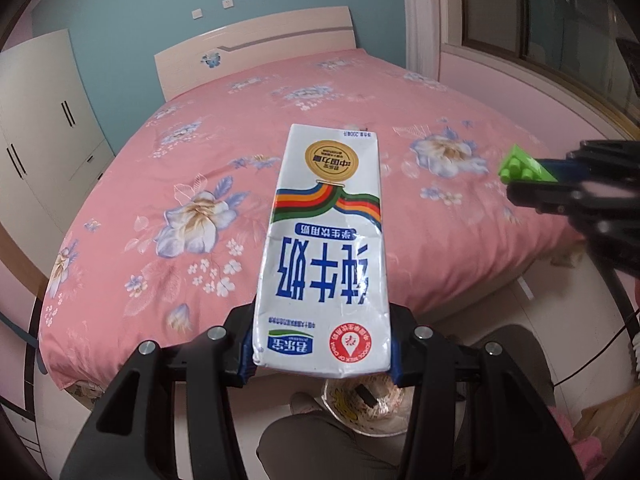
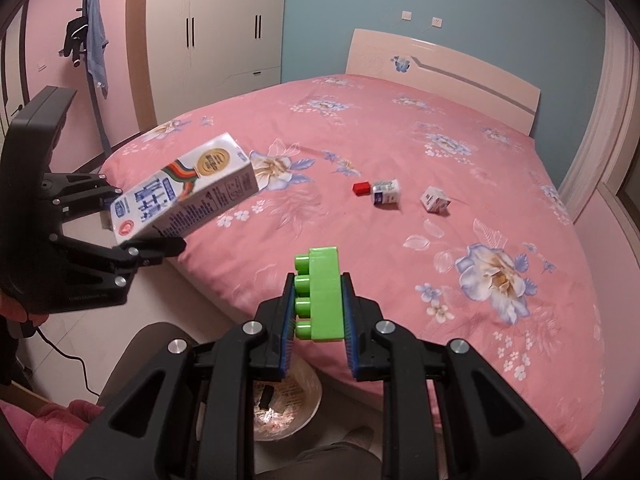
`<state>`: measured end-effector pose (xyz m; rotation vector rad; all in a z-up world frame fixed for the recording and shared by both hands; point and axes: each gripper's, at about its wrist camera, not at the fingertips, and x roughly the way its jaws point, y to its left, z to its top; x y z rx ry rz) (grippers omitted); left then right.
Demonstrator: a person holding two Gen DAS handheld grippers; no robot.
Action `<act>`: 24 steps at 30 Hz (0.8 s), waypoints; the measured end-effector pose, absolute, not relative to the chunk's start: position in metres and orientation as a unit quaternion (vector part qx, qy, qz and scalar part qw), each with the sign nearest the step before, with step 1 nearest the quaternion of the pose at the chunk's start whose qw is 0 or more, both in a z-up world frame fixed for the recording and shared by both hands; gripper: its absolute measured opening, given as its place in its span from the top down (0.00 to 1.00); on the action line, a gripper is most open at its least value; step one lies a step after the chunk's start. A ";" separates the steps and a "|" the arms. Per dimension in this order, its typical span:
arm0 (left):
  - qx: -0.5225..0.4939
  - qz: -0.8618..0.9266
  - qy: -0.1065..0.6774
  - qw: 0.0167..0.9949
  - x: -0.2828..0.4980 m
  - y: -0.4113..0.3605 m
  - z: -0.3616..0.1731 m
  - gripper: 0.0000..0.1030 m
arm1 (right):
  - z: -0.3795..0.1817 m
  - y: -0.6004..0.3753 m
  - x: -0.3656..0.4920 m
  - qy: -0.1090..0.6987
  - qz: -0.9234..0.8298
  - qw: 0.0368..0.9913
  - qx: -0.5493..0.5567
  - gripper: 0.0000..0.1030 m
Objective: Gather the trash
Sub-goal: 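Carry the milk carton and green brick over the trash bin with both tools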
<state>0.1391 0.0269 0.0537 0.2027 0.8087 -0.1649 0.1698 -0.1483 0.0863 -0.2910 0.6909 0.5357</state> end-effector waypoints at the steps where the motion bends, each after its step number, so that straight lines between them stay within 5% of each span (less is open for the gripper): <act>1: 0.101 -0.082 0.397 0.909 0.138 0.026 0.049 0.51 | 0.083 -0.148 0.168 0.336 0.260 0.894 -0.139 0.78; 24: 0.118 -0.105 0.501 0.851 0.141 0.006 -0.075 0.51 | -0.051 -0.132 0.171 0.467 0.284 0.830 -0.111 0.78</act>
